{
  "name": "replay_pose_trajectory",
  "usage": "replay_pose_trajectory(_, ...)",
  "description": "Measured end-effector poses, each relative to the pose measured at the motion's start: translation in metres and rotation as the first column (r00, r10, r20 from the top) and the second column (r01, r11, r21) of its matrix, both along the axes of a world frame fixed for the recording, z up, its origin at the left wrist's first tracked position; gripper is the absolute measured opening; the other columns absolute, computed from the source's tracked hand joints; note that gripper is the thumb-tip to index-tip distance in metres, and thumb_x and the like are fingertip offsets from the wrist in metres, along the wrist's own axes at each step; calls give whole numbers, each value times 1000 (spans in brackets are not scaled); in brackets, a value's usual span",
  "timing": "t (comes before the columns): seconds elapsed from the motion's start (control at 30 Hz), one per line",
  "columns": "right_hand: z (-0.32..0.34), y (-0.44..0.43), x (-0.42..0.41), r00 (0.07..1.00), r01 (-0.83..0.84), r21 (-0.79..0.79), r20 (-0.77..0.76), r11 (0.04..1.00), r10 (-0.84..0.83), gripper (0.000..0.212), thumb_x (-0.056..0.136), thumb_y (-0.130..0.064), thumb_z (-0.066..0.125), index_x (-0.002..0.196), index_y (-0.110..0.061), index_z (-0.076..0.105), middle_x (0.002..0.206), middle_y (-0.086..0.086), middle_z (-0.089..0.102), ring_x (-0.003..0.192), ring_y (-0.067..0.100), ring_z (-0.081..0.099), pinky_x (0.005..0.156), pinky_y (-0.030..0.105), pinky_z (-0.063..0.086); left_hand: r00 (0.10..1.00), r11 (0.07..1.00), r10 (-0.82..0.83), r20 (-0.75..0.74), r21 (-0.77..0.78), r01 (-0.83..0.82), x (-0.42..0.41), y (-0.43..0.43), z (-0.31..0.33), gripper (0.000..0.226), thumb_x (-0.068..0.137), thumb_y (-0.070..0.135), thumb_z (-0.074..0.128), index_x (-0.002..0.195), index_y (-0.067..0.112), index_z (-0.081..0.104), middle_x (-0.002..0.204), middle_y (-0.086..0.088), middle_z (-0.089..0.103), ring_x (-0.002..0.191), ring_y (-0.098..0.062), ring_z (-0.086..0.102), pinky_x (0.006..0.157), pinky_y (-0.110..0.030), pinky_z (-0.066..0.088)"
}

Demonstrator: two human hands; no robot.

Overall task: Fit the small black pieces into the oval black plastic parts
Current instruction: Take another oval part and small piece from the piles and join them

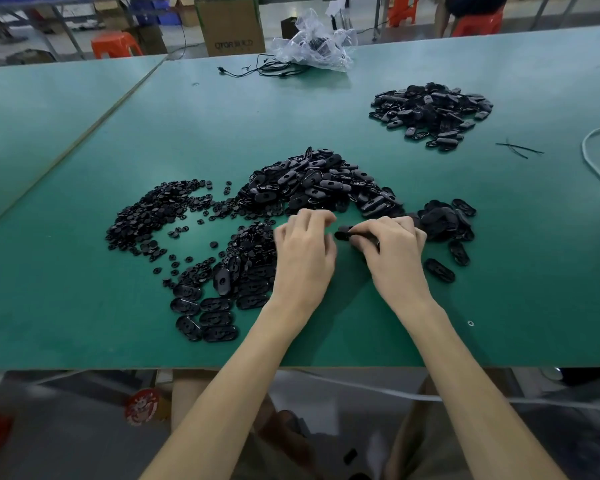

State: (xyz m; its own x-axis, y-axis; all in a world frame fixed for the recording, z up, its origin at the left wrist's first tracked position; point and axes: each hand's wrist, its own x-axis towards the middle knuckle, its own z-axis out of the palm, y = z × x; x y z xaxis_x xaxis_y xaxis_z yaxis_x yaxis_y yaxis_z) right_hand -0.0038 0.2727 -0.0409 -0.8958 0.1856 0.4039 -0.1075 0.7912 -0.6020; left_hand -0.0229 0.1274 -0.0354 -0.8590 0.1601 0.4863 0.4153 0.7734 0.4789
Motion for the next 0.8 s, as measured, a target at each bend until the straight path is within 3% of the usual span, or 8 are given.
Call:
replay_pose_trajectory(0.1, 0, 1, -1, 1000, 24, -54, -1, 998, -24, 9, 98, -27, 71, 104, -23, 77, 89, -19, 60, 108, 16, 45, 91, 27, 19, 958, 953, 284, 43, -126, -276, -1, -1, -2, 46, 93, -1, 55, 138, 9, 52, 150, -14, 42, 149, -34, 29, 117, -48, 18)
replay_pose_trajectory(0.17, -1, 2, -2, 1000, 21, -57, -7, 998, -22, 9, 98, -27, 71, 104, -23, 77, 87, -20, 58, 106, 13, 42, 91, 26, 18, 918, 919, 366, 154, -217, -330, -3, 0, -1, 55, 96, 1, 50, 149, 5, 37, 165, -21, 18, 158, -39, 2, 121, -56, 11)
replay_pose_trajectory(0.2, -2, 2, -2, 1000, 21, -56, -6, 998, -21, 9, 98, -27, 71, 104, -22, 77, 87, -19, 58, 105, 13, 42, 90, 26, 19, 904, 911, 379, 199, -253, -326, -4, 1, -2, 56, 97, 3, 48, 151, 5, 33, 168, -22, 12, 159, -39, -3, 121, -57, 10)
replay_pose_trajectory(0.33, -2, 3, -3, 1000, 31, -76, -3, 997, -31, 11, 98, -26, 71, 106, -21, 77, 89, -17, 60, 105, 14, 42, 90, 25, 19, 916, 916, 339, 214, -297, -270, -5, 1, -7, 50, 100, 2, 43, 149, 7, 39, 165, -18, 26, 156, -32, 18, 120, -49, 15)
replay_pose_trajectory(0.47, -2, 4, -3, 1000, 23, -87, -7, 996, -24, 10, 99, -25, 71, 105, -20, 78, 89, -16, 61, 104, 13, 41, 89, 25, 19, 959, 964, 241, 148, -150, -219, -6, -3, -7, 55, 89, -14, 48, 140, 7, 52, 147, -11, 47, 138, -27, 41, 109, -35, 27)
replay_pose_trajectory(0.6, -1, 3, -2, 1000, 9, -93, -20, 996, -10, 10, 98, -24, 72, 105, -20, 78, 90, -14, 64, 105, 14, 44, 90, 25, 20, 981, 991, 137, 141, -18, -135, -4, -4, -3, 51, 85, -24, 48, 126, 4, 62, 129, -9, 53, 118, -24, 48, 99, -27, 36)
replay_pose_trajectory(0.8, 1, 2, -1, 1000, -6, -124, -21, 992, 3, 11, 98, -25, 72, 105, -19, 78, 92, -12, 67, 108, 17, 47, 99, 33, 31, 981, 962, 63, 181, 249, -108, -3, -6, 3, 21, 100, 1, 63, 120, 6, 59, 129, -4, 42, 97, -10, 59, 89, -21, 51)
